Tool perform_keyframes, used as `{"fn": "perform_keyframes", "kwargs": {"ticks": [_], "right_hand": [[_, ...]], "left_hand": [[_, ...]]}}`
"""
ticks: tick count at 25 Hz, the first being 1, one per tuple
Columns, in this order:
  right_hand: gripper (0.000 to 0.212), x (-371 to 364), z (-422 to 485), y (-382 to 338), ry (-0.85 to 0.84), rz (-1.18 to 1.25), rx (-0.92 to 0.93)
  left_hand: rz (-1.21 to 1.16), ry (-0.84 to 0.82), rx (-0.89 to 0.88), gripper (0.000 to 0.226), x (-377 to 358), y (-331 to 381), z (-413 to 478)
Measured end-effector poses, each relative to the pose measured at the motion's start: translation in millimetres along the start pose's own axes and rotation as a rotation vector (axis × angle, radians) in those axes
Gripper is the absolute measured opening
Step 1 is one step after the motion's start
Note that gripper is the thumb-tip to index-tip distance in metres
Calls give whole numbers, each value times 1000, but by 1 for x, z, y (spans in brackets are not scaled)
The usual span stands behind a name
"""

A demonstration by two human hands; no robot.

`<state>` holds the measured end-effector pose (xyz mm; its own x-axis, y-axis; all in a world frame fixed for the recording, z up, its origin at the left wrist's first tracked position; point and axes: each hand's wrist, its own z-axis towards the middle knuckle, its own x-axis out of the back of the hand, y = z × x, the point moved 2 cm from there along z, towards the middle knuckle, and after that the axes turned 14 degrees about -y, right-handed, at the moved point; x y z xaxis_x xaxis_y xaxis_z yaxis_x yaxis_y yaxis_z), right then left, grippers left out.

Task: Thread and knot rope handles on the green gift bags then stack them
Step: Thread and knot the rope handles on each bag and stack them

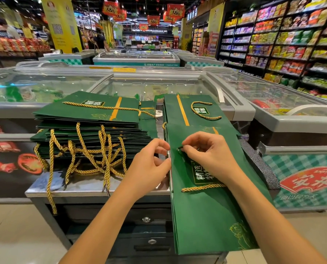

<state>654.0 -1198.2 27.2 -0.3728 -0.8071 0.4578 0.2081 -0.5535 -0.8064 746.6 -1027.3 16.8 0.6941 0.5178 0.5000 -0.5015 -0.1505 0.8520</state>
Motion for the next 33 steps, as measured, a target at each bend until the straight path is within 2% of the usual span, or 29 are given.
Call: {"fn": "perform_keyframes", "kwargs": {"ticks": [4,10,22,28,33], "right_hand": [[7,1,-1,2,-22,-6,15],[10,0,-1,4,46,47,49],[15,1,-3,1,23,107,58],[33,-1,0,2,-70,-22,142],[33,-3,1,6,-158,-81,153]], "left_hand": [[8,0,-30,20,0,-1,0],[28,0,-63,24,-1,0,-2],[68,-9,-59,30,-4,1,1],[42,-27,-61,33,-6,2,6],[54,-11,-62,34,-10,0,8]]}}
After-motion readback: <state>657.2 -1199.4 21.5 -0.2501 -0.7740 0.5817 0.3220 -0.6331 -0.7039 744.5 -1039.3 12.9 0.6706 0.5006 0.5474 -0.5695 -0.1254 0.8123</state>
